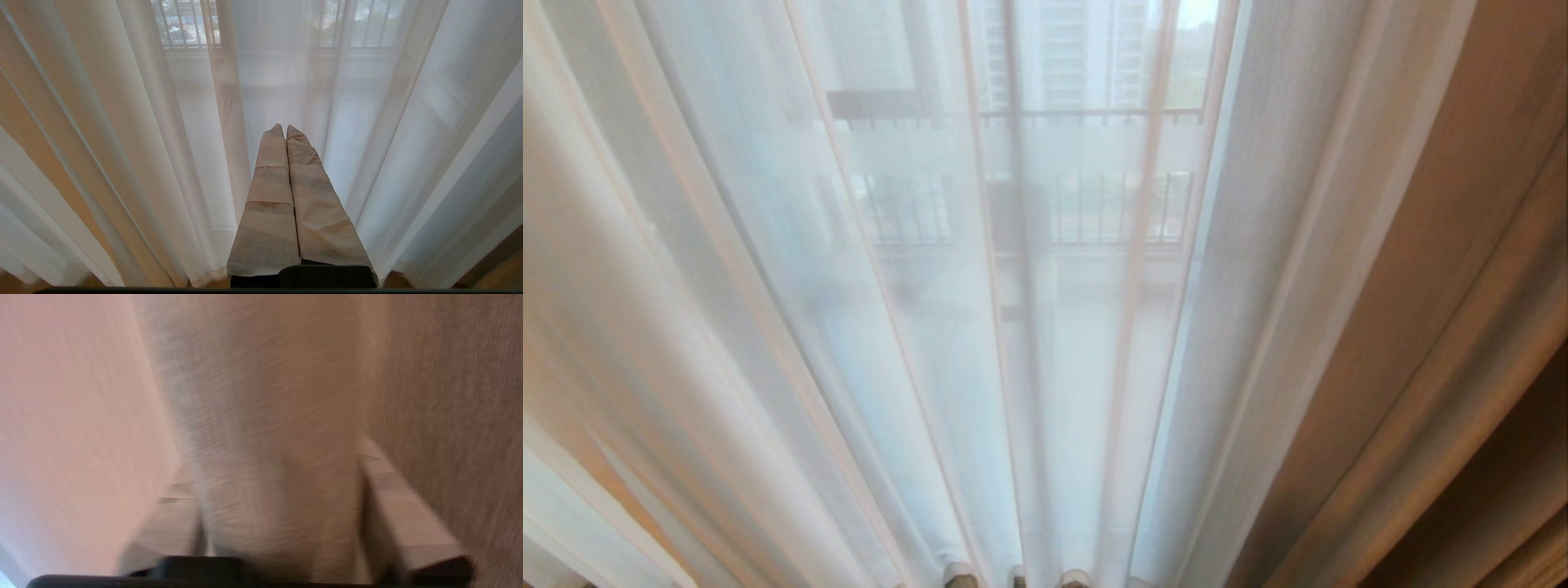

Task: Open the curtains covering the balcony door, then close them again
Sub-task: Close the outer curtains on both sides

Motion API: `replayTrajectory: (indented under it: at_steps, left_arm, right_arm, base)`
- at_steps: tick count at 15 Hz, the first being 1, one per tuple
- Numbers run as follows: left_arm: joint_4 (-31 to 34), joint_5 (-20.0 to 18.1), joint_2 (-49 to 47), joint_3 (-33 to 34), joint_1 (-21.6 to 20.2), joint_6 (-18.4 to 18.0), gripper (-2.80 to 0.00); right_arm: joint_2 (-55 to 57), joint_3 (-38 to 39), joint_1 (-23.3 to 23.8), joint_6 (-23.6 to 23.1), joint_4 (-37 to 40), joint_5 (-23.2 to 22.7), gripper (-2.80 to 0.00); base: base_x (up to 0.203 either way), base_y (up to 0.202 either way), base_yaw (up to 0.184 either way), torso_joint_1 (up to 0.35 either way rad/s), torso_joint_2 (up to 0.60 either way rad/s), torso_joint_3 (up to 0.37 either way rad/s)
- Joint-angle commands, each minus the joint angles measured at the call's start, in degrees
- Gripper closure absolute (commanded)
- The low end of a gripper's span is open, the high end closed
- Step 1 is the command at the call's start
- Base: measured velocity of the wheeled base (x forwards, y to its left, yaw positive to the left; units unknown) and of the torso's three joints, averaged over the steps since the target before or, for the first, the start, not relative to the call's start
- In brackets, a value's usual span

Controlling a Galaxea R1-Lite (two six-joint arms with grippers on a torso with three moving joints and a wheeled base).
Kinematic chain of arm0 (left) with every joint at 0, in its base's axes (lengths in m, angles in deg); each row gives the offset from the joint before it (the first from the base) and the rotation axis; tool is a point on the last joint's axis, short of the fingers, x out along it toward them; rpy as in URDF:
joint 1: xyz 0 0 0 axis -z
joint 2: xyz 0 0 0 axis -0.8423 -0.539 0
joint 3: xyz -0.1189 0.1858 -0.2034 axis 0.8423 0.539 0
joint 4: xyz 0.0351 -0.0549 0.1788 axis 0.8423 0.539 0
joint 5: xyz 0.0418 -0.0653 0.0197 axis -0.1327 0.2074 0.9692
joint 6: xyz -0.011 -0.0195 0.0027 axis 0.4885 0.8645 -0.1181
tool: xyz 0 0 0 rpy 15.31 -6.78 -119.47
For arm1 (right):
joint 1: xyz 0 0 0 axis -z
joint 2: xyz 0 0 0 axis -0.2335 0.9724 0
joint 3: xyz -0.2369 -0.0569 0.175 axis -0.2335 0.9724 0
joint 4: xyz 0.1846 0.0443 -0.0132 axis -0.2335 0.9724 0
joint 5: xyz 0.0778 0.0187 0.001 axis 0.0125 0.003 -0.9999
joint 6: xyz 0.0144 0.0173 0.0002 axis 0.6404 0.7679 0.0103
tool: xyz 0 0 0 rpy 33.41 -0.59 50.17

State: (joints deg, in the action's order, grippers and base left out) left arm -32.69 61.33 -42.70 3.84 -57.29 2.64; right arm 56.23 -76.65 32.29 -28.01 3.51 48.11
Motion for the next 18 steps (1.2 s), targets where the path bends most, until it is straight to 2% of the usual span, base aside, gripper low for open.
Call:
replayTrajectory:
  at_steps: [1,6,10,14,16,18]
  left_arm:
    - [0.0,0.0,0.0,0.0,0.0,0.0,0.0]
    - [0.0,0.0,0.0,0.0,0.0,0.0,0.0]
    - [0.0,0.0,0.0,0.0,0.0,0.0,0.0]
    - [0.0,0.0,0.0,0.0,0.0,0.0,0.0]
    - [0.0,0.0,0.0,0.0,0.0,0.0,0.0]
    - [0.0,0.0,0.0,0.0,0.0,0.0,0.0]
  right_arm:
    - [-0.1,0.1,0.3,0.3,-0.2,0.1,0.0]
    - [-2.4,0.4,0.6,2.6,0.0,-0.7,0.0]
    - [-5.7,1.2,0.5,4.6,0.6,-4.7,0.0]
    - [-11.2,5.9,0.2,6.3,0.6,-9.7,0.0]
    - [-14.2,8.6,-1.0,7.5,0.6,-12.3,0.0]
    - [-16.6,10.9,-4.4,7.6,0.6,-12.8,0.0]
  base:
    - [0.0,0.0,0.0,0.0,0.0,0.0]
    - [0.0,0.0,0.0,0.0,0.0,0.0]
    - [0.0,0.0,0.0,0.0,0.0,0.0]
    - [0.0,0.0,0.0,0.0,0.0,0.0]
    - [0.0,0.0,0.0,0.0,0.0,0.0]
    - [0.0,0.0,0.0,0.0,0.0,0.0]
